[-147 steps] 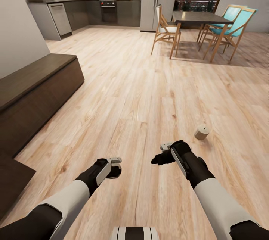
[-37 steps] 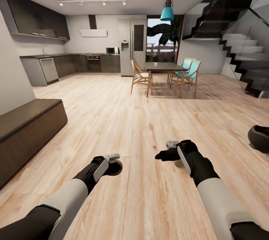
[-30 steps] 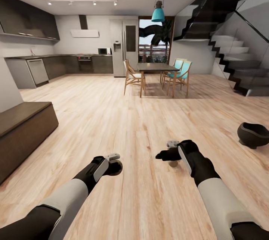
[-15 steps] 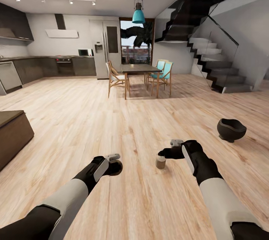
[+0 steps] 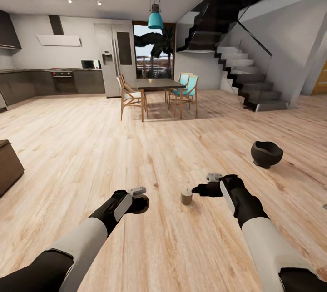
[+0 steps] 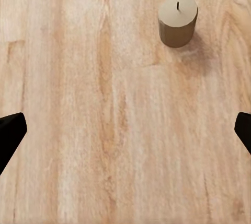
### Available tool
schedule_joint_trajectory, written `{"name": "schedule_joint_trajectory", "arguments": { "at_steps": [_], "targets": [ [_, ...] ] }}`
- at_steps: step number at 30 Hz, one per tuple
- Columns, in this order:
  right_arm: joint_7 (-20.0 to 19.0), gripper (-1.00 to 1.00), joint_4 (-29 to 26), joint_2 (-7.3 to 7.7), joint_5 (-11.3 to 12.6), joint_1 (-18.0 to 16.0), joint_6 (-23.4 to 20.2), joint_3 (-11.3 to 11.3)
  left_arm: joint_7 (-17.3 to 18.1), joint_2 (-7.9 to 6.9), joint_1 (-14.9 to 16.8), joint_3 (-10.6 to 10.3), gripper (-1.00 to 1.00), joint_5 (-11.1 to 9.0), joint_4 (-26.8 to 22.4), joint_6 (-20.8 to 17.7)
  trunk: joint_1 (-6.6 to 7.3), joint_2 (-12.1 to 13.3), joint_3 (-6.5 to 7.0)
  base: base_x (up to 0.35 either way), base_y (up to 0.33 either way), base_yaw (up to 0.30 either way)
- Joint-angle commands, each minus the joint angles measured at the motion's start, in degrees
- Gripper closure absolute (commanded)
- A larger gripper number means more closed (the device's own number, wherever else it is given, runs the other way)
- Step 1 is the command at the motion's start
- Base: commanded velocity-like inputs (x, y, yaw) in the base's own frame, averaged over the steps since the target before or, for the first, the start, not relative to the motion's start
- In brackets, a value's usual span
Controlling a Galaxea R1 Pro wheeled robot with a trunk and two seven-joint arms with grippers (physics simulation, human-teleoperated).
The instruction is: Place each of the two pumpkins and all three candles from the living room inside a cabinet in the living room (use any cabinet), then make sure every cabinet is closed, and position the cauldron so it is next to a table in the living room.
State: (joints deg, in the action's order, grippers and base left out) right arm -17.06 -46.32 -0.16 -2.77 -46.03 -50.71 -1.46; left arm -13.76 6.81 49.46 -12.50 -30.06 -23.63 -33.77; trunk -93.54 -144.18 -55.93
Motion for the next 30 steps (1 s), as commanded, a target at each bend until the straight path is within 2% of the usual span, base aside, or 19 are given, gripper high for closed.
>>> {"name": "schedule_joint_trajectory", "arguments": {
  "at_steps": [1, 9, 13, 15, 17, 18, 20, 21, 30],
  "targets": [
    [-0.34, -1.00, 0.00, -0.02, -0.34, -0.03, 0.08, -0.04, -0.47, -0.04, 0.04, -0.42, 1.00, -0.59, -0.10, -0.15, 0.01, -0.03, -0.06, 0.000, 0.000, -0.009],
    [-0.29, -1.00, 2.28, -0.02, -0.54, -0.01, 1.61, 0.09, -0.47, -0.04, 0.02, -0.42, 1.00, -0.61, -0.10, -0.07, 0.01, -0.03, -0.06, 0.000, 0.000, -0.002],
    [-0.26, -1.00, 2.43, -0.07, -2.94, -0.02, 1.66, 0.08, -0.51, -0.04, 0.03, -0.42, 1.00, -0.61, -0.10, -0.07, 0.01, -0.03, -0.06, 0.000, 0.000, 0.000],
    [1.20, -1.00, 2.50, -0.30, -5.43, -0.02, 1.79, 0.08, -0.54, -0.04, 0.04, -0.42, 1.00, -0.61, -0.10, -0.07, 0.01, -0.03, -0.06, 0.000, 0.000, 0.000],
    [9.14, -1.00, 3.32, -2.32, -7.17, -0.02, 3.92, 0.15, -0.56, -0.04, 0.03, -0.42, 1.00, -0.61, -0.10, -0.07, 0.01, -0.03, -0.06, 0.000, 0.000, 0.000],
    [10.55, -1.00, 5.33, -3.02, -7.32, -0.02, 4.87, 0.19, -0.56, -0.04, 0.02, -0.42, 1.00, -0.61, -0.10, -0.08, 0.01, -0.03, -0.06, 0.000, 0.000, 0.000],
    [11.13, -1.00, 7.17, -3.56, -7.38, -0.03, 6.14, 0.21, -0.56, -0.04, 0.04, -0.42, 1.00, -0.61, -0.11, -0.09, 0.01, -0.03, -0.06, 0.017, 0.000, 0.000],
    [11.40, -1.00, 8.76, -4.48, -7.41, 0.00, 7.73, 0.17, -0.58, -0.04, 0.03, -0.42, 1.00, -0.61, -0.16, -0.10, 0.01, -0.03, -0.06, 0.112, 0.000, 0.000],
    [11.53, -1.00, 10.18, -4.94, -7.13, -0.02, 8.70, -0.17, -0.65, -0.01, 0.02, -0.42, 1.00, -0.61, -0.18, -0.07, 0.01, -0.03, -0.06, 0.260, 0.000, 0.000]
  ]
}}
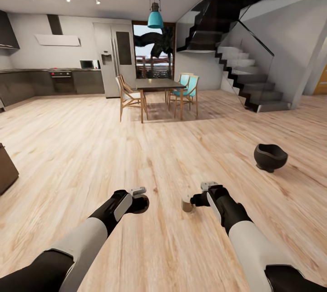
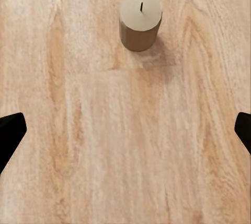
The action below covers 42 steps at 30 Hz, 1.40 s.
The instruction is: Place each of the two pumpkins and all three candles from the living room inside a cabinet in the living room (use any cabinet), then make sure every cabinet is closed, and position the cauldron so it is next to a table in the living room.
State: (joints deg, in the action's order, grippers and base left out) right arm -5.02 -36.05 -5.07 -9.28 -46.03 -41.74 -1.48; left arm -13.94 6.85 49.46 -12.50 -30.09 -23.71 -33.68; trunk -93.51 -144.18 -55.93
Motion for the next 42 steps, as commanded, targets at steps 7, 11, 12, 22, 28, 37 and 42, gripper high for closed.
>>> {"name": "schedule_joint_trajectory", "arguments": {
  "at_steps": [7, 11, 12, 22, 28, 37, 42],
  "targets": [
    [-0.52, -1.00, -0.07, -0.03, 1.70, -0.03, -0.20, -0.26, -0.48, 0.01, 0.03, -0.42, 1.00, -0.59, -0.11, 0.09, -0.02, -0.02, -0.06, 0.332, 0.000, 0.000],
    [-0.52, -1.00, -0.07, -0.03, 1.94, -0.03, -0.21, -0.16, -0.48, 0.08, 0.03, -0.42, 1.00, -0.59, -0.11, 0.11, -0.02, -0.02, -0.06, 0.333, 0.000, 0.000],
    [-0.49, -1.00, -0.07, -0.03, 1.96, -0.03, -0.23, -0.14, -0.48, 0.09, 0.06, -0.42, 1.00, -0.59, -0.11, 0.11, -0.02, -0.02, -0.06, 0.333, 0.000, 0.000],
    [-0.43, -1.00, -0.01, -0.03, 1.98, -0.03, -0.20, -0.03, -0.48, 0.53, 0.04, -0.42, 1.00, -0.59, -0.11, 0.11, -0.02, -0.02, -0.06, 0.259, 0.000, 0.163],
    [-0.29, -1.00, 1.71, -0.03, 1.96, -0.03, -0.23, -0.02, -0.14, 0.77, 0.03, -0.42, 1.00, -0.67, -2.99, 0.06, -0.02, -0.02, -0.06, 0.034, 0.000, 0.026],
    [-0.05, -1.00, 5.03, 0.14, 1.98, -0.27, -0.46, -0.36, 0.15, 1.15, -0.35, -0.58, 1.00, -3.43, -20.81, -4.73, -0.02, -0.02, -0.06, 0.001, 0.000, 0.001],
    [0.00, -1.00, 5.21, 0.15, 2.05, -0.29, -0.44, -0.37, 0.07, 1.15, -0.55, -0.59, 1.00, -3.54, -27.29, -9.92, -0.02, -0.02, -0.06, 0.000, 0.000, 0.000]
  ]
}}
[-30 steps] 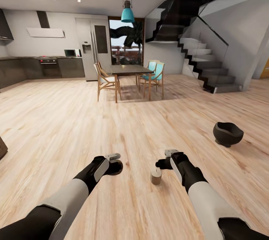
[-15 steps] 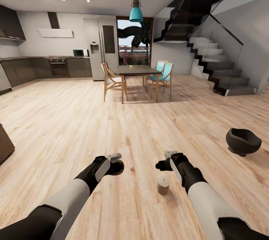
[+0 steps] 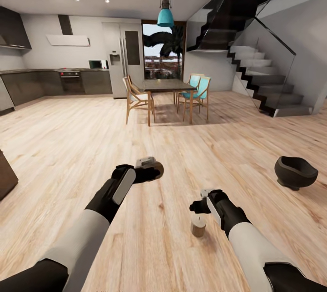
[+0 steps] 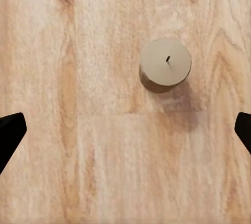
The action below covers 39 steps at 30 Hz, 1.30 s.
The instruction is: Place each of the two pumpkins and all three candles from the living room inside a cabinet in the living room (use any cabinet), then make sure every cabinet is closed, and position the cauldron so it is next to a table in the living room.
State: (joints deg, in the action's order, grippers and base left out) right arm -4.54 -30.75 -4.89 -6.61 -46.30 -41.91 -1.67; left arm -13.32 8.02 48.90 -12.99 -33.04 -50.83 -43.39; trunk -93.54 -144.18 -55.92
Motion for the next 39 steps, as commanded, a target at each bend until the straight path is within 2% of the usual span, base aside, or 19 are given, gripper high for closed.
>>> {"name": "schedule_joint_trajectory", "arguments": {
  "at_steps": [1, 13, 19, 25, 39],
  "targets": [
    [-0.47, -1.00, -0.10, -0.03, -0.61, -0.02, -0.26, -0.18, -0.55, -0.02, 0.00, -0.10, 1.00, -0.60, -1.16, -0.73, -0.02, -0.03, -0.29, 0.000, 0.000, 0.000],
    [-0.52, -1.00, -0.10, -0.03, -0.53, -0.02, -0.19, -0.22, -0.58, -0.10, -0.10, -0.10, 1.00, -0.56, -6.60, -1.69, -0.33, -0.20, -2.95, 0.000, 0.000, 0.000],
    [-0.54, -1.00, -0.10, -0.03, -0.53, -0.02, -0.15, -0.18, -0.64, -0.11, -0.12, -0.03, 1.00, -0.52, -7.29, -1.69, -0.48, -0.28, -4.28, 0.000, 0.000, 0.000],
    [-0.61, -1.00, -0.10, -0.03, -0.52, -0.02, -0.15, -0.23, -0.79, -0.11, -0.12, -0.06, 1.00, -0.27, -7.27, -1.62, -0.48, -0.28, -4.28, 0.070, 0.000, 0.000],
    [-0.73, -1.00, -0.10, 0.04, -0.51, -0.02, -0.23, -0.27, -0.92, -0.15, -0.12, -0.04, 1.00, -0.18, -7.11, -1.52, -0.48, -0.28, -4.28, 0.312, -0.102, 0.000]
  ]
}}
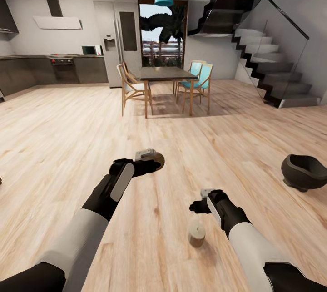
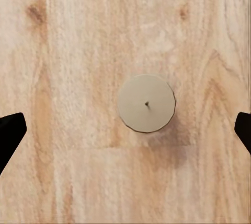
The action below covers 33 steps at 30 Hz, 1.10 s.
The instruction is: Place each of the two pumpkins and all three candles from the living room inside a cabinet in the living room (use any cabinet), then make sure every cabinet is closed, and position the cauldron so it is next to a table in the living room.
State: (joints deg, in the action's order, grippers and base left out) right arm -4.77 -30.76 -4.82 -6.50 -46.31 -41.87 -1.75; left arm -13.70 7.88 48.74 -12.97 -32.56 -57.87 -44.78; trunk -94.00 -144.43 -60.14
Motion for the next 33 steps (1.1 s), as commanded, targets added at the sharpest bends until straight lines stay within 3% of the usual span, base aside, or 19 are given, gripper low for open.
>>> {"name": "schedule_joint_trajectory", "arguments": {
  "at_steps": [1, 12, 33],
  "targets": [
    [-0.50, -1.00, -0.09, -0.02, -0.62, -0.01, -0.25, -0.19, -0.58, 0.02, 0.04, -0.10, 1.00, -0.67, 0.04, -0.13, -0.02, -0.02, -0.06, 0.330, -0.132, 0.000],
    [-0.50, -1.00, -0.17, -0.07, -0.57, -0.01, -0.37, -0.19, -0.56, 0.01, 0.04, -0.20, 1.00, -0.91, 0.20, -0.19, -0.02, -0.02, -0.06, 0.112, -0.045, 0.000],
    [-0.56, -1.00, -0.18, -0.08, -0.53, -0.01, -0.35, -0.19, -0.54, 0.02, 0.04, -0.12, 1.00, -1.02, 0.12, -0.22, -0.56, -0.30, -4.71, 0.000, 0.000, 0.000]
  ]
}}
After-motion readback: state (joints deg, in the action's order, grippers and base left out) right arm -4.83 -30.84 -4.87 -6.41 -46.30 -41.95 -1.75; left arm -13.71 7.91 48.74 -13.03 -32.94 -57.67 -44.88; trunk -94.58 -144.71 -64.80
